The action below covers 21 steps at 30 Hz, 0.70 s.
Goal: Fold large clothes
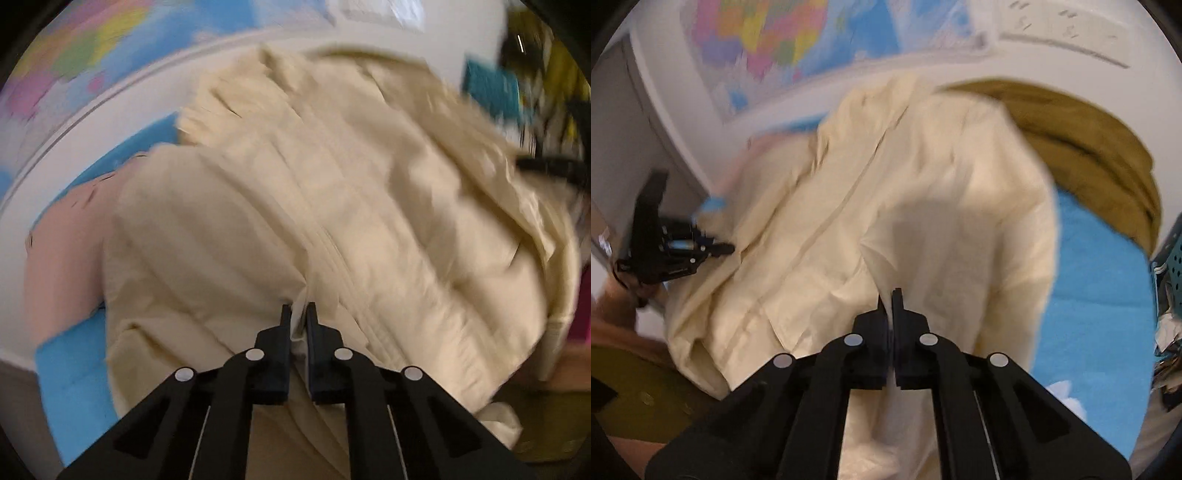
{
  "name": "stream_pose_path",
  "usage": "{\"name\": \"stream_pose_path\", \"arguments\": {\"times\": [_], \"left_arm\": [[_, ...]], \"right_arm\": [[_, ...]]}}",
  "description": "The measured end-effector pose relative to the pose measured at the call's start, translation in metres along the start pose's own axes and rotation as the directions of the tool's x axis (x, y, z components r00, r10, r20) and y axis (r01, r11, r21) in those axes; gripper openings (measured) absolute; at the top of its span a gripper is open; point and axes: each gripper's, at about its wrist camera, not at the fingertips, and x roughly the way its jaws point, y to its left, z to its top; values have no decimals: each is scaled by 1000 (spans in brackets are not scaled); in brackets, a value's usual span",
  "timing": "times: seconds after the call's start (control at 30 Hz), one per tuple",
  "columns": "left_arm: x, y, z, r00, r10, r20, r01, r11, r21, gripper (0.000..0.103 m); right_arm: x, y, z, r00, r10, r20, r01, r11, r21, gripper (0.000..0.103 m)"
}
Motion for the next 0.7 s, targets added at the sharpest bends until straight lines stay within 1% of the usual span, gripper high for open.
{"name": "stream_pose_path", "arguments": {"times": [0.03,0.07,0.1,0.13,0.17,0.23,0.3,0.33,0.37,0.4,0.43,0.47,0.5,0.53,0.57,0.6,0.63,0.67,0.7], "left_arm": [[-15,15,3,999,0,45,2,999,-44,5],[-26,26,6,997,6,73,-1,997,-76,5],[-41,44,8,994,13,110,0,993,-120,5],[-55,60,11,989,37,141,-15,987,-159,5],[-67,76,11,983,73,167,-39,979,-200,5],[-91,116,10,959,198,203,-133,946,-296,4],[-100,150,5,945,269,185,-183,906,-382,4],[-98,164,1,938,307,164,-217,884,-414,4],[-89,182,-4,931,343,121,-261,862,-435,4],[-79,195,-5,928,365,80,-294,845,-446,4],[-64,209,-10,919,395,17,-341,814,-471,6],[-52,217,-12,907,419,-34,-384,792,-476,9],[-28,225,-17,881,459,-114,-458,766,-451,11],[-15,228,-19,868,473,-148,-486,753,-443,21],[-2,229,-22,845,498,-192,-529,734,-426,30],[8,228,-24,827,520,-216,-560,719,-412,31],[10,225,-23,826,523,-211,-560,716,-417,30],[4,221,-21,836,520,-175,-540,721,-435,30],[-5,218,-19,846,517,-133,-515,724,-459,30]], "right_arm": [[-9,-5,5,999,-17,28,17,1000,5,2],[-26,-13,16,996,-50,73,49,999,11,2],[-42,-21,25,990,-81,116,79,997,21,2],[-58,-32,34,982,-106,158,99,994,47,2],[-69,-41,39,977,-113,184,101,992,70,2],[-83,-65,46,964,-158,215,134,983,122,2],[-82,-100,48,959,-182,216,136,968,210,2],[-78,-113,46,956,-208,206,157,958,239,2],[-65,-132,41,957,-233,173,178,942,284,2],[-54,-145,36,962,-230,146,178,937,302,3],[-41,-159,29,958,-264,110,214,917,336,9],[-33,-168,24,954,-289,86,240,900,363,14],[-22,-178,17,953,-299,55,256,887,385,19],[-14,-186,10,950,-312,30,273,871,408,35],[-11,-191,5,946,-325,15,287,855,433,46],[-10,-194,2,943,-332,9,293,844,448,57],[-15,-194,-2,941,-339,21,292,840,458,59],[-23,-192,-4,938,-344,47,285,841,460,61],[-32,-186,-7,935,-348,72,279,846,455,67]]}}
